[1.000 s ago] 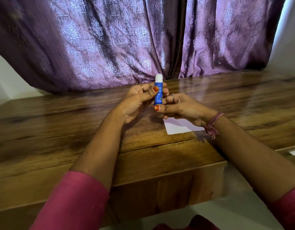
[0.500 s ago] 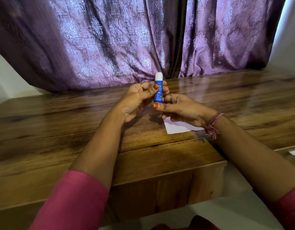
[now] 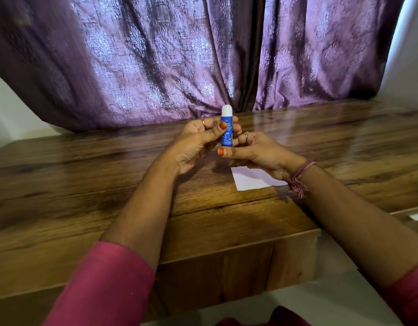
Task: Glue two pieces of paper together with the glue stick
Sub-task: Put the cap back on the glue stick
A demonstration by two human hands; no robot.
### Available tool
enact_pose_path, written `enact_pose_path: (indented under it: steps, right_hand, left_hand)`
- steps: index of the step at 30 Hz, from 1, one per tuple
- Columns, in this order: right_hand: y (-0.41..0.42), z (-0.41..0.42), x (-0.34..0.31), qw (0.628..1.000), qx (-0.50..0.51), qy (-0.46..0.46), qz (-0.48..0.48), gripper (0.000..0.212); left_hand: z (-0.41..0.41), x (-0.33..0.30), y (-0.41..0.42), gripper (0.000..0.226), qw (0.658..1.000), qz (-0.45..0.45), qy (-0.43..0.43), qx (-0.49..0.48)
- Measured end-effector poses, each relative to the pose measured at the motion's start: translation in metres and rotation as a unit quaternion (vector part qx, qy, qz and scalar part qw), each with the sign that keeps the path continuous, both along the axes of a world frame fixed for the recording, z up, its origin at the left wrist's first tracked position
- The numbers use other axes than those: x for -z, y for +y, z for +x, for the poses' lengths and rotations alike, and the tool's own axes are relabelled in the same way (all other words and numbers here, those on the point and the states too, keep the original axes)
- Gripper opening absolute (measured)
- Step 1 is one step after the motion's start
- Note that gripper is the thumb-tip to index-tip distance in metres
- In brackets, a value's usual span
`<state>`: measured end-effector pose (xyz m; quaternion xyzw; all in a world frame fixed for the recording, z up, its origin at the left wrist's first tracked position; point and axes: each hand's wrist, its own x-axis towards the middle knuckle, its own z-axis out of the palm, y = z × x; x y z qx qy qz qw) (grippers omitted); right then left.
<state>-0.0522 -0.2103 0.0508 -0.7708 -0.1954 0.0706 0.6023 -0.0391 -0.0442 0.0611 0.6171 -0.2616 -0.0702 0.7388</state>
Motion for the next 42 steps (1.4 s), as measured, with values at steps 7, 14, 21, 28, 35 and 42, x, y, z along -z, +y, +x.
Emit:
enact_pose_path:
  steps: [7, 14, 21, 28, 35, 42]
  right_hand:
    - [-0.0064, 0.0015, 0.0007, 0.998, -0.055, 0.027, -0.018, 0.010]
    - [-0.0057, 0.0036, 0.0016, 0.999, -0.039, 0.018, 0.010, 0.016]
    - [0.0007, 0.0036, 0.0016, 1.000, 0.000, -0.002, 0.010, 0.049]
    - [-0.0084, 0.0034, 0.0003, 0.997, -0.074, 0.033, -0.013, 0.010]
    - [-0.0055, 0.0063, 0.0025, 0.997, -0.044, 0.030, 0.055, 0.024]
    - [-0.0012, 0.0046, 0.0031, 1.000, -0.031, 0.001, 0.001, 0.013]
  left_hand:
    - [-0.0008, -0.0007, 0.0014, 0.030, 1.000, 0.015, -0.006, -0.020]
    - [-0.0035, -0.0013, 0.0010, 0.026, 0.999, 0.025, -0.005, -0.022]
    - [-0.0045, -0.0023, -0.0016, 0.026, 1.000, 0.001, 0.005, -0.007]
    - [-0.0034, -0.0030, 0.0002, 0.021, 1.000, 0.005, -0.011, -0.021]
    - [-0.0047, -0.0030, -0.0002, 0.023, 1.000, -0.009, -0.002, -0.004]
    - [-0.0069, -0.0039, -0.0028, 0.022, 1.000, -0.016, 0.005, -0.012]
